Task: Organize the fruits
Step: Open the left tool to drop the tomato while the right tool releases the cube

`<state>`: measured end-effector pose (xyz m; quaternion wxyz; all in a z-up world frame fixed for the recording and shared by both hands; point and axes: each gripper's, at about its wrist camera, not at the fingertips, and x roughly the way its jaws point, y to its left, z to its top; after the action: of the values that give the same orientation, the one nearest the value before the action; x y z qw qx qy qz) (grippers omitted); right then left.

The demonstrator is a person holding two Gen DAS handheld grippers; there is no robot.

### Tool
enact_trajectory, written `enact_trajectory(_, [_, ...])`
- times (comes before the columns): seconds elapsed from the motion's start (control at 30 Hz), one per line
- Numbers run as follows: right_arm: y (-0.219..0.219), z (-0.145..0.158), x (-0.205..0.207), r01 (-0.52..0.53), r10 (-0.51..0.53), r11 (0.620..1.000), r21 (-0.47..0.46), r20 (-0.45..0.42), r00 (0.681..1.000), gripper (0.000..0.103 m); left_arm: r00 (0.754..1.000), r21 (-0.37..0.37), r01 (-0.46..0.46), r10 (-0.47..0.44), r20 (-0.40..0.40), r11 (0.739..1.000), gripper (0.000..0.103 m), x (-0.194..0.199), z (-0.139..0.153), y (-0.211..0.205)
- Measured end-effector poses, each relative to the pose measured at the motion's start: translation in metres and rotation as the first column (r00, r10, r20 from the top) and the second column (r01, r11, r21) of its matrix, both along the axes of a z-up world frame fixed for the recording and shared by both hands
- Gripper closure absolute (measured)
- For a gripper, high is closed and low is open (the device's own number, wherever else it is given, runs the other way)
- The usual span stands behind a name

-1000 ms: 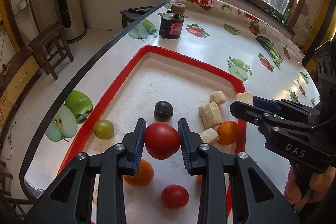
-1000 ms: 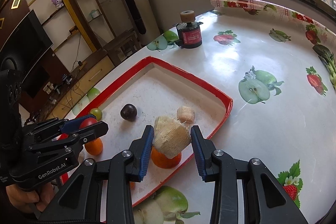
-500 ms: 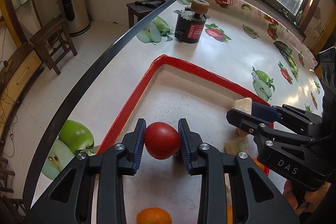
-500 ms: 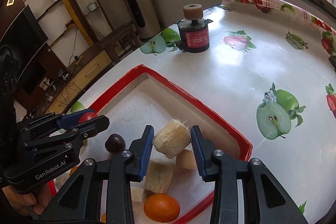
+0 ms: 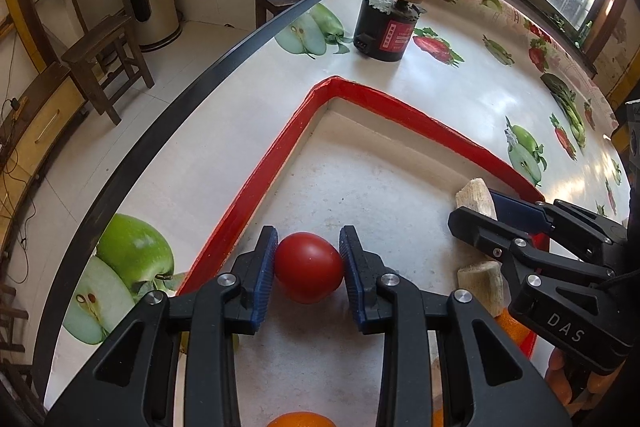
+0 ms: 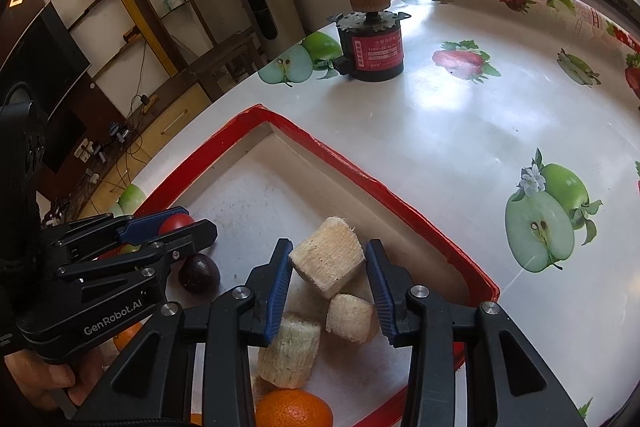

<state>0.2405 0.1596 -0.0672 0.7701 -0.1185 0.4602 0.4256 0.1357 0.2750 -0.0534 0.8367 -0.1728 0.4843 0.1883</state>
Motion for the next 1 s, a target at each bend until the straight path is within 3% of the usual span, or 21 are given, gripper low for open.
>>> enact_trajectory(0.1, [-0.001, 0.002, -0.002, -0.006, 0.006, 1.000, 0.002, 0.006, 1.000, 0.063, 1.000, 0.003, -0.004, 0.004, -0.007, 1.000, 0.073, -0.001, 0.001, 0.000])
enact_trajectory(0.17, [-0.002, 0.003, -0.004, -0.010, 0.010, 1.000, 0.003, 0.012, 1.000, 0.059, 1.000, 0.012, -0.008, 0.008, 0.003, 1.000, 0.059, -0.006, 0.004, -0.002])
enact_trajectory(0.23, [-0.005, 0.007, -0.007, -0.012, 0.012, 1.000, 0.007, 0.024, 1.000, 0.056, 1.000, 0.024, -0.010, 0.010, 0.018, 1.000, 0.052, -0.010, 0.009, -0.005])
enact_trajectory(0.7, [-0.030, 0.026, -0.035, -0.057, 0.055, 0.998, 0.030, 0.063, 0.996, 0.048, 0.996, 0.014, -0.034, 0.032, 0.087, 0.999, 0.052, -0.062, 0.026, -0.024])
enact_trajectory(0.77, [-0.037, 0.031, -0.042, -0.073, 0.071, 0.997, 0.034, 0.078, 0.994, 0.038, 0.994, 0.010, -0.042, 0.041, 0.104, 0.999, 0.052, -0.072, 0.029, -0.027])
enact_trajectory(1.0, [-0.062, 0.044, -0.069, -0.127, 0.121, 0.991, 0.033, 0.147, 0.982, 0.025, 0.992, 0.032, -0.016, 0.012, 0.123, 0.999, 0.047, -0.102, 0.037, -0.047])
